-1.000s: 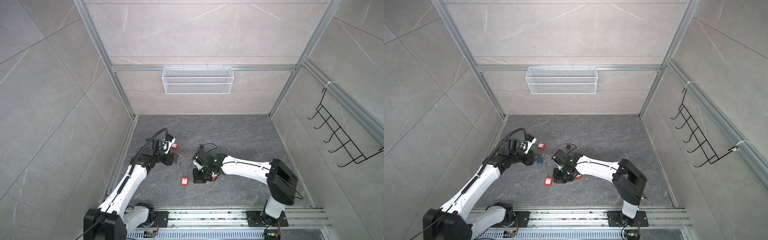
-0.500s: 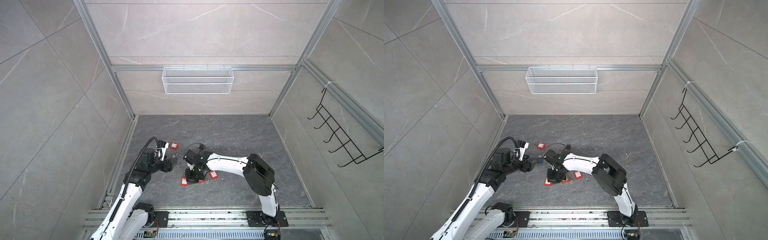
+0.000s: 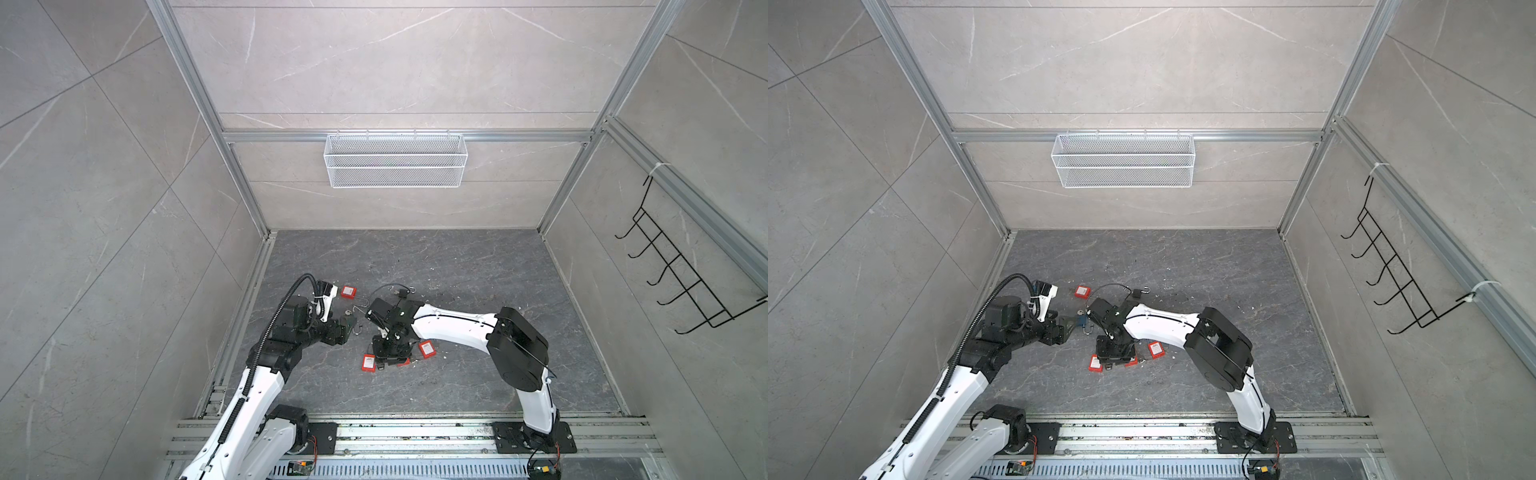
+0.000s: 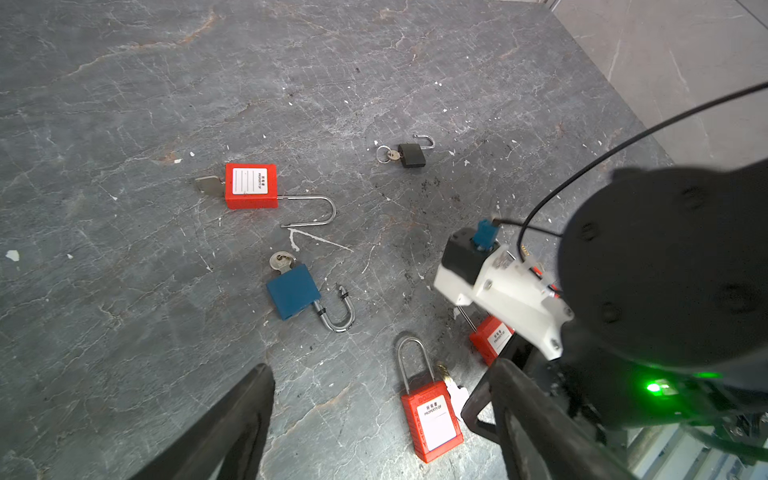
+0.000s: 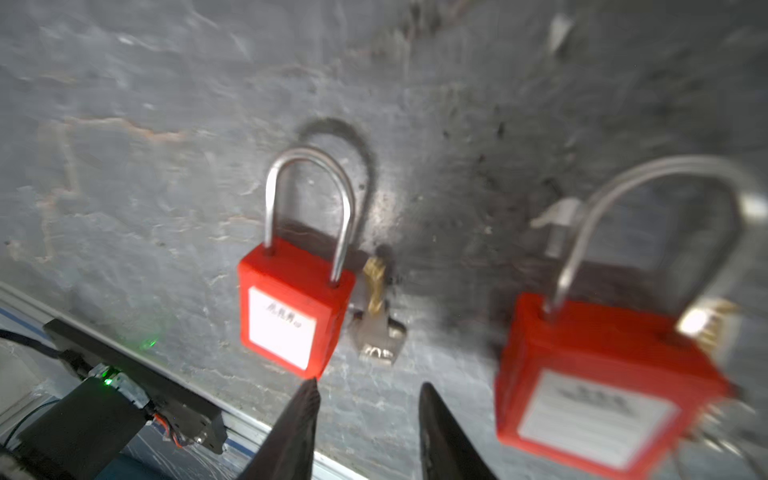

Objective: Lock with the key

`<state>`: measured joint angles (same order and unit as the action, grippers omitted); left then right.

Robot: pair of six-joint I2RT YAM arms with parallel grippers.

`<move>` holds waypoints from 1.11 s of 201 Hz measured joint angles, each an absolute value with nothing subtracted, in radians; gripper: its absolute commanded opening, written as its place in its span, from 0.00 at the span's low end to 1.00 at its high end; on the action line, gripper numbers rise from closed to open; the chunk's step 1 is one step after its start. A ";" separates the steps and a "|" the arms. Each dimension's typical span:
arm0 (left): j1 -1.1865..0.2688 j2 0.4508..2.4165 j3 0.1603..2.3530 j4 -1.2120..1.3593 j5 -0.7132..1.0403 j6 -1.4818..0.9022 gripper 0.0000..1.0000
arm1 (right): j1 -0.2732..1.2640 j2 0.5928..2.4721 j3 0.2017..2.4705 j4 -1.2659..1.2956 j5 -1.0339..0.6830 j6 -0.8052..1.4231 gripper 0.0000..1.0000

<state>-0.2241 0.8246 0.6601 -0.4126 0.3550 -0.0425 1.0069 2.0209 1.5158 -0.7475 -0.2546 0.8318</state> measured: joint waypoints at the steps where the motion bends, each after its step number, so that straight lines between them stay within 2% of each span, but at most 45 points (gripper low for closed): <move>1: -0.224 0.825 0.661 -0.413 0.356 -0.043 0.84 | 1.007 2.016 1.518 -0.752 -0.248 0.828 0.45; 21: -0.224 0.833 0.678 -0.415 0.379 -0.039 0.84 | 1.000 1.955 1.561 -0.797 -0.181 0.763 0.47; 40: -0.224 0.850 0.698 -0.408 0.398 -0.030 0.84 | 0.974 1.890 1.601 -0.828 -0.113 0.664 0.59; 79: -0.224 0.892 0.708 -0.356 0.402 -0.018 0.84 | 0.853 1.868 1.704 -0.923 -0.007 0.453 0.60; 114: -0.224 1.037 0.787 -0.338 0.392 -0.004 0.83 | 0.714 1.948 1.791 -0.965 0.028 0.459 0.60; 124: -0.224 1.077 0.807 -0.318 0.390 -0.004 0.83 | 0.690 1.987 1.824 -0.969 0.040 0.501 0.66; 163: -0.224 1.153 0.821 -0.234 0.374 -0.025 0.82 | 0.678 2.151 2.026 -1.004 0.071 0.737 0.67; 193: -0.224 1.168 0.821 -0.199 0.365 -0.036 0.82 | 0.678 2.273 2.215 -1.060 0.052 1.033 0.67; 223: -0.224 1.168 0.821 -0.183 0.358 -0.039 0.81 | 0.673 2.365 2.301 -1.096 0.023 1.335 0.67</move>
